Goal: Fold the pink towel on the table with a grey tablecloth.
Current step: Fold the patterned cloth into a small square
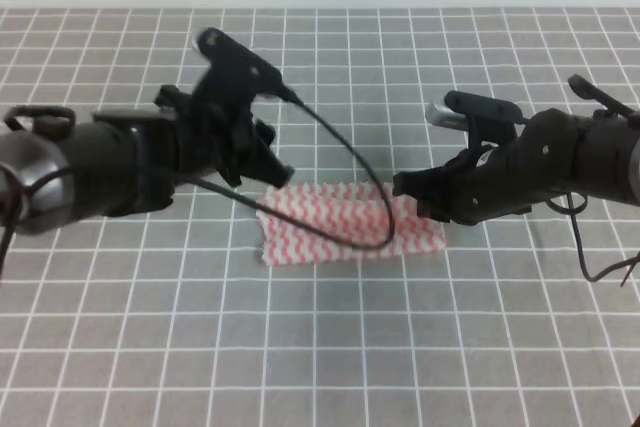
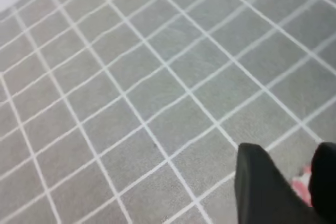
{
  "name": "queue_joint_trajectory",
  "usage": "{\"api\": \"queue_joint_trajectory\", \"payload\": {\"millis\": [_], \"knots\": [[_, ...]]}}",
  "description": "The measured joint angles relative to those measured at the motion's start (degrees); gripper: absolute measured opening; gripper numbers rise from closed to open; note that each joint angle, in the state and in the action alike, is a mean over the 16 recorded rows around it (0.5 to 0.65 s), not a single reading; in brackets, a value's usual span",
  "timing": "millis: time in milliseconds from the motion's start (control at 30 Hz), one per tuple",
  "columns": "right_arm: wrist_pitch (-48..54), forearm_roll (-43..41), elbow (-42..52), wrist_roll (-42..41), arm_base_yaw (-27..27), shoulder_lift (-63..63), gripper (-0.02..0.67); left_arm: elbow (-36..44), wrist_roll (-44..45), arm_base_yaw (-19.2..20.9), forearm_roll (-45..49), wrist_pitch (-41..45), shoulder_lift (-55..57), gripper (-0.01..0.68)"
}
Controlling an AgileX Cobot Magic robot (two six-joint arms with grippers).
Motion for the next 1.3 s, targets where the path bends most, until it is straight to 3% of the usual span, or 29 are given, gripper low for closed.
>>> {"api": "queue_joint_trajectory", "payload": {"millis": [267,433,900,1300], "knots": [[-0.02,0.28,-0.02,0.03,0.02,0.11,-0.014,4.17,-3.64,0.00,0.05,6.42,-1.00,0.058],[-0.07,0.38,-0.02,0.04,0.02,0.11,-0.015,7.12,-3.10,0.00,0.11,11.37,1.01,0.012],[-0.32,0.45,-0.01,0.04,0.01,0.06,-0.015,8.30,-0.98,0.03,0.28,15.03,5.47,-0.001],[-0.50,0.55,-0.07,0.04,0.05,0.38,-0.014,4.53,-1.08,0.11,0.43,22.25,5.46,-0.001]]}}
